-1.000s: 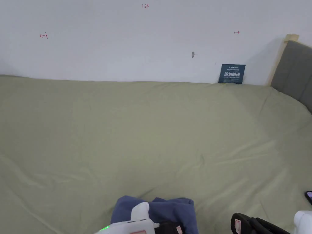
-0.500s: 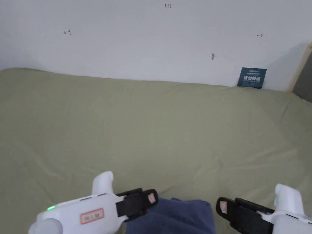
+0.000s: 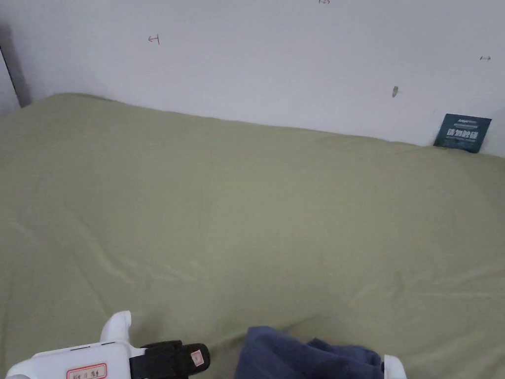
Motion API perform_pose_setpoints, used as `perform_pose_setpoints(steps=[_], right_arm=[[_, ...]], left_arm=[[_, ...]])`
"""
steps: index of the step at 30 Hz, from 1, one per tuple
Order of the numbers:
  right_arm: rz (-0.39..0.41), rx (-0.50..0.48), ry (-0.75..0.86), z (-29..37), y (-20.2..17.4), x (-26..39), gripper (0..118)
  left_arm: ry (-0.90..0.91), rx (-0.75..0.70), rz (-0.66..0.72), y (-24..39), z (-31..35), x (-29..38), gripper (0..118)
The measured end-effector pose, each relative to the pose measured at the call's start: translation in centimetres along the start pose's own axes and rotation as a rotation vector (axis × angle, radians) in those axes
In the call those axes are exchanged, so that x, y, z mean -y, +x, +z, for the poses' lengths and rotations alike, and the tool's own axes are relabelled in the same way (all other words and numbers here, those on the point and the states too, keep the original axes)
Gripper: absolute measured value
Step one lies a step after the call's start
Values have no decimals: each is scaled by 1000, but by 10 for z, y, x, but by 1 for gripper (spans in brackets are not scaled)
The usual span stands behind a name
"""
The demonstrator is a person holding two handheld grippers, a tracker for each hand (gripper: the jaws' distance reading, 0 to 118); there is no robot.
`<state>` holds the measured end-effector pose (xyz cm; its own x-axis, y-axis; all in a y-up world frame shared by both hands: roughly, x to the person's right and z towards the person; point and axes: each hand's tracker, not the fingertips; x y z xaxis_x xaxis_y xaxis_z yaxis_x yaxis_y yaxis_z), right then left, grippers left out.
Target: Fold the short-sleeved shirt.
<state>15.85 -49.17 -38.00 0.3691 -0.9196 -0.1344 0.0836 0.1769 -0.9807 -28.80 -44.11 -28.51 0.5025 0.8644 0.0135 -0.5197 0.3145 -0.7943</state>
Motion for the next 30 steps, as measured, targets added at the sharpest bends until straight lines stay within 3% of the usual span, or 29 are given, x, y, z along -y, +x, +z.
perform_pose_setpoints(steps=[1,2,3,4,5,6,7,12,18,19,21,24,26,30], right_arm=[[11,15,1,4,0,0,1],[23,16,-7,6,3,-2,1],[16,13,-11,9,6,-3,1],[-3,0,-9,10,5,-1,1],[-6,-2,-13,9,4,-1,1],[-4,-4,-13,8,3,-1,1],[3,-6,-13,8,2,0,1],[2,-20,-2,9,6,1,1],[33,-10,15,12,5,4,1],[40,-10,20,13,4,5,1],[52,-4,35,16,1,7,1],[120,25,49,20,-6,12,1],[160,39,56,22,-10,14,1],[218,43,84,22,-28,14,1]], left_arm=[[-11,5,25,-3,-5,1,3],[-26,26,48,-7,-10,1,20],[-35,45,72,-11,-16,1,49],[-49,52,87,-14,-20,3,86],[-55,51,87,-15,-30,6,105],[-67,63,89,-15,-38,9,115],[-93,81,93,-15,-47,11,116],[-234,197,123,-7,-91,26,116],[-275,129,107,9,-109,23,113],[-269,110,120,5,-105,22,94],[-241,4,59,0,-100,20,14],[-261,87,105,-10,-92,21,15],[-258,58,7,-4,-84,14,15],[-248,49,-27,0,-40,-12,15]])
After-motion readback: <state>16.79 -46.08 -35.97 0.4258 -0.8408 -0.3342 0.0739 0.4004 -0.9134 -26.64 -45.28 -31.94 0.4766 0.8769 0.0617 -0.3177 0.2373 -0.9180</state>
